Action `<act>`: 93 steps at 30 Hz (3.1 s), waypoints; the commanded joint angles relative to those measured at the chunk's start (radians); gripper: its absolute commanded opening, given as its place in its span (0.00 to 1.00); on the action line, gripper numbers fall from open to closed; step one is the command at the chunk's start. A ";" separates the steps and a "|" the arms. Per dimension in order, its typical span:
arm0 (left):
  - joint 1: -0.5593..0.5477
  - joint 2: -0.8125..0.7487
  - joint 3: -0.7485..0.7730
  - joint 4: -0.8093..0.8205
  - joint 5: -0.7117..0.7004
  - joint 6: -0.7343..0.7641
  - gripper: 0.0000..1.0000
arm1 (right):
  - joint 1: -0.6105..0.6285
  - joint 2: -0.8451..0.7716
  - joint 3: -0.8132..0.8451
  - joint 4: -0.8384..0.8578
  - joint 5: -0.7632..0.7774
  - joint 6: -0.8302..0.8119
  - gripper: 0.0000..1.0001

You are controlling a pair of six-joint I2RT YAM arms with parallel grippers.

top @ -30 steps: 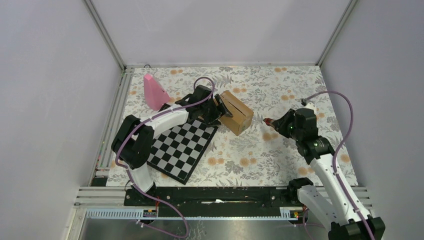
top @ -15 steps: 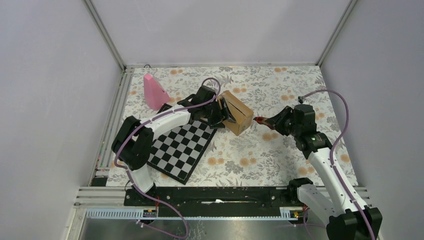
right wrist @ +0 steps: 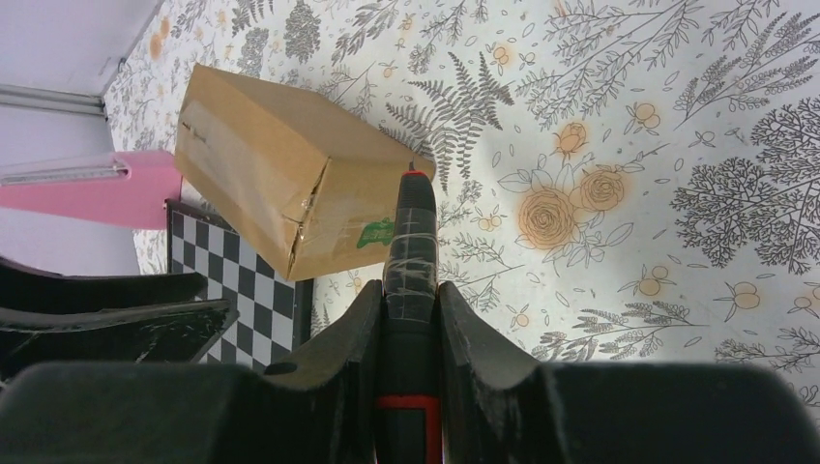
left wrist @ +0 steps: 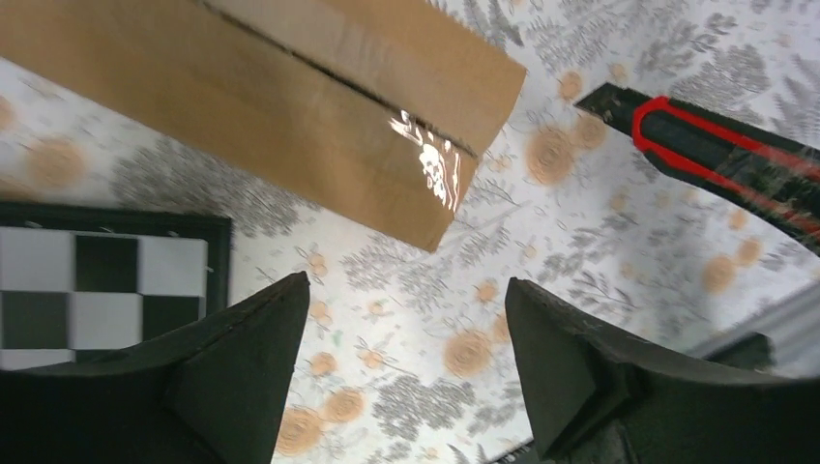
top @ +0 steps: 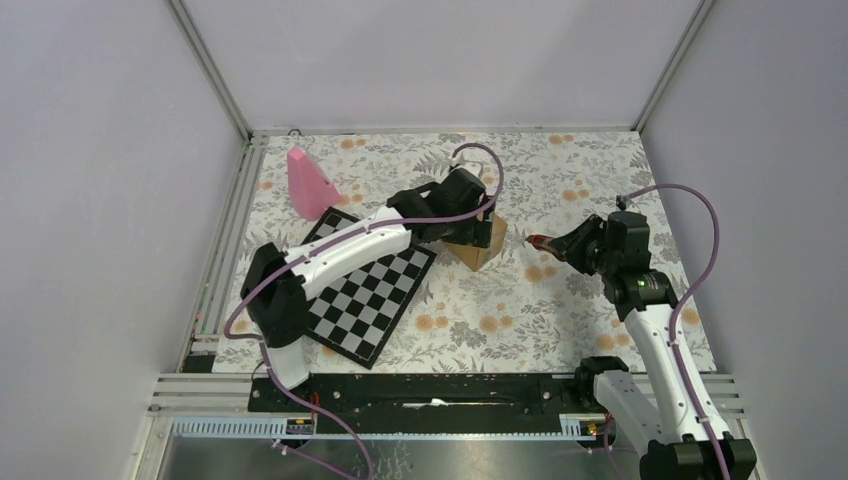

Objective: Unpack the express box
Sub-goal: Adjust the express box at the center of the board.

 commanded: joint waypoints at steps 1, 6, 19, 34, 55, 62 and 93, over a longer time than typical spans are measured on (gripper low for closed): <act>-0.048 0.079 0.151 -0.124 -0.282 0.189 0.83 | -0.045 0.031 0.055 0.014 -0.102 -0.038 0.00; -0.108 0.179 0.263 -0.180 -0.351 0.284 0.89 | -0.045 0.040 0.052 0.059 -0.144 -0.012 0.00; -0.077 0.274 0.329 -0.184 -0.414 0.310 0.90 | -0.045 0.055 0.038 0.152 -0.180 0.048 0.00; 0.050 0.160 0.310 -0.129 -0.215 0.173 0.86 | -0.045 0.076 -0.065 0.337 -0.209 0.194 0.00; 0.478 0.141 0.163 0.178 0.229 -0.255 0.99 | -0.043 0.000 -0.169 0.405 -0.201 0.257 0.00; 0.441 0.214 0.140 0.285 0.301 -0.306 0.99 | -0.043 0.014 -0.249 0.566 -0.234 0.356 0.00; 0.438 0.163 0.126 0.184 0.247 -0.387 0.99 | -0.044 0.026 -0.338 0.676 -0.242 0.394 0.00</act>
